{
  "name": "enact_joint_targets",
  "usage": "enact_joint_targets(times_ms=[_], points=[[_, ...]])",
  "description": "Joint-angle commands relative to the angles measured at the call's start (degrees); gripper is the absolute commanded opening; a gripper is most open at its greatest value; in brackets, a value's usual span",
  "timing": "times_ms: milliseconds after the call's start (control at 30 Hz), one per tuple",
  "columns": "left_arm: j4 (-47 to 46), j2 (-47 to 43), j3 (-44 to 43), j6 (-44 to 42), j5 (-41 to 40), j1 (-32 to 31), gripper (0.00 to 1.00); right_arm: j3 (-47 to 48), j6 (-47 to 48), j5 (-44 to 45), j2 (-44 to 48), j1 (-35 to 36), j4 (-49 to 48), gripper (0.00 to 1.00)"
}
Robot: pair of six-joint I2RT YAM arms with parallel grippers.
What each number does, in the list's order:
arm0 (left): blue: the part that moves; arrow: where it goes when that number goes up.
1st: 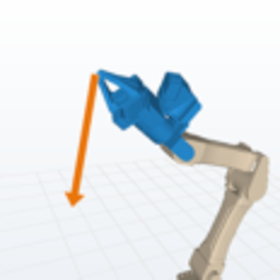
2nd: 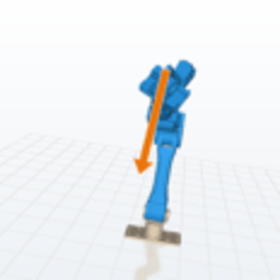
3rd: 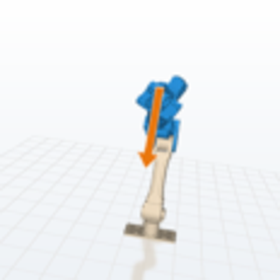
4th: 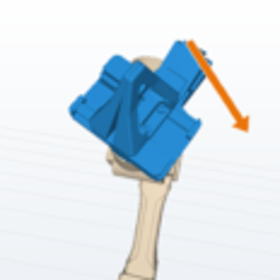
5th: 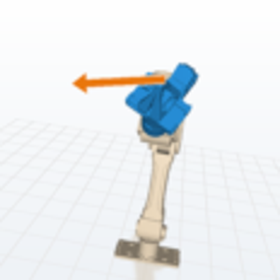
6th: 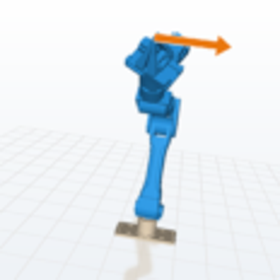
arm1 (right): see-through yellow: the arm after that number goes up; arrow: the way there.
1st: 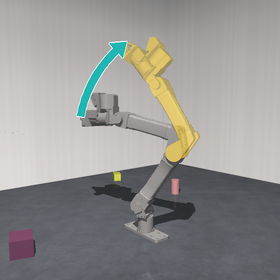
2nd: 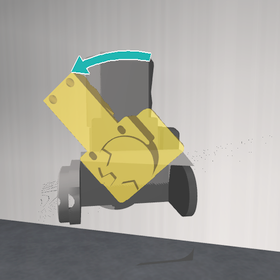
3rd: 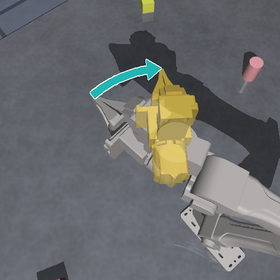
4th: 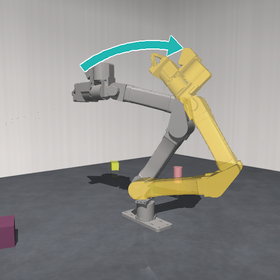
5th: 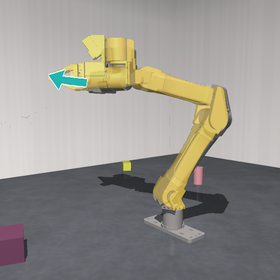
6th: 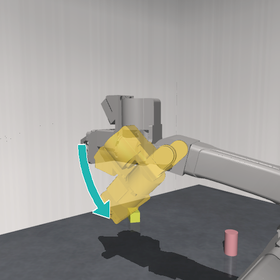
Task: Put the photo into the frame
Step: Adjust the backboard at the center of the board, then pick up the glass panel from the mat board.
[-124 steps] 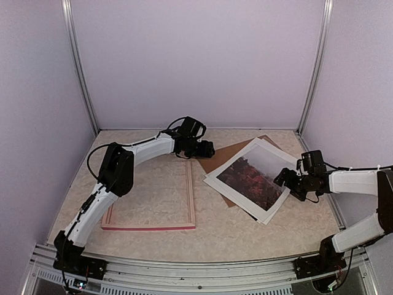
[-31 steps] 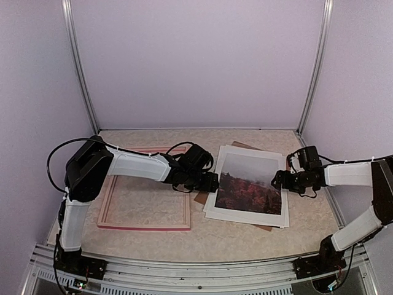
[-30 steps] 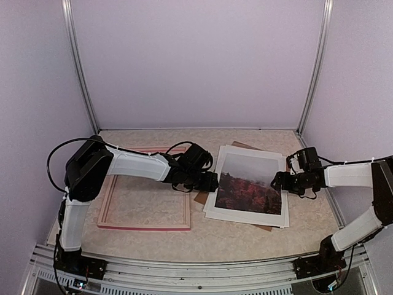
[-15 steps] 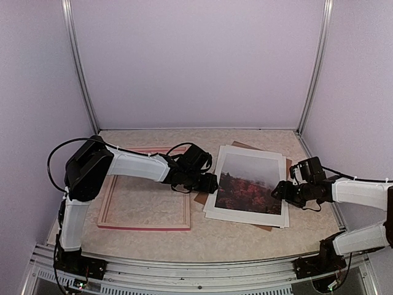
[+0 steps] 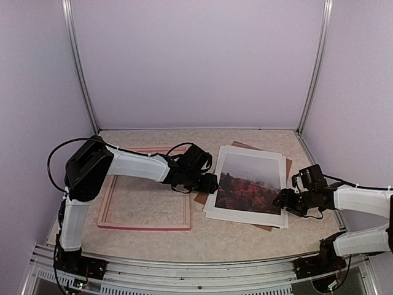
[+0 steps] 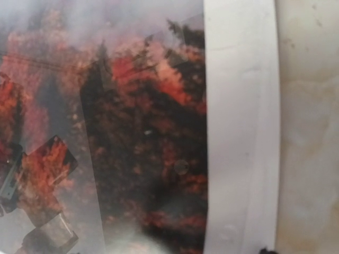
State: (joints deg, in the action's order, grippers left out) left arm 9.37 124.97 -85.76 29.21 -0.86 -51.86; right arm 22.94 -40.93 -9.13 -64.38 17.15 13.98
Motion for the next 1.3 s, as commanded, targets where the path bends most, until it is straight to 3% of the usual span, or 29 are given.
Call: enact_joint_targets(times_ms=[0,600,933,1267], points=[[-1.37,-1.22,0.07,-1.16,0.6,-0.53,0.68,-0.79,-1.16,-0.98,-0.85,1.0,0.22,0.72],[-2.77,-1.24,2.1,2.44,7.82,-1.05,0.57,-1.47,-3.19,-2.13,-0.35,1.03,-2.83,0.66],[2.56,-1.22,2.0,4.08,4.41,-0.88,0.59,-1.52,-3.41,-2.34,-1.09,1.06,-3.61,0.66],[3.16,-4.82,7.13,5.43,7.2,-1.05,0.6,-2.11,-3.54,-2.55,-1.73,1.08,-5.01,0.65]])
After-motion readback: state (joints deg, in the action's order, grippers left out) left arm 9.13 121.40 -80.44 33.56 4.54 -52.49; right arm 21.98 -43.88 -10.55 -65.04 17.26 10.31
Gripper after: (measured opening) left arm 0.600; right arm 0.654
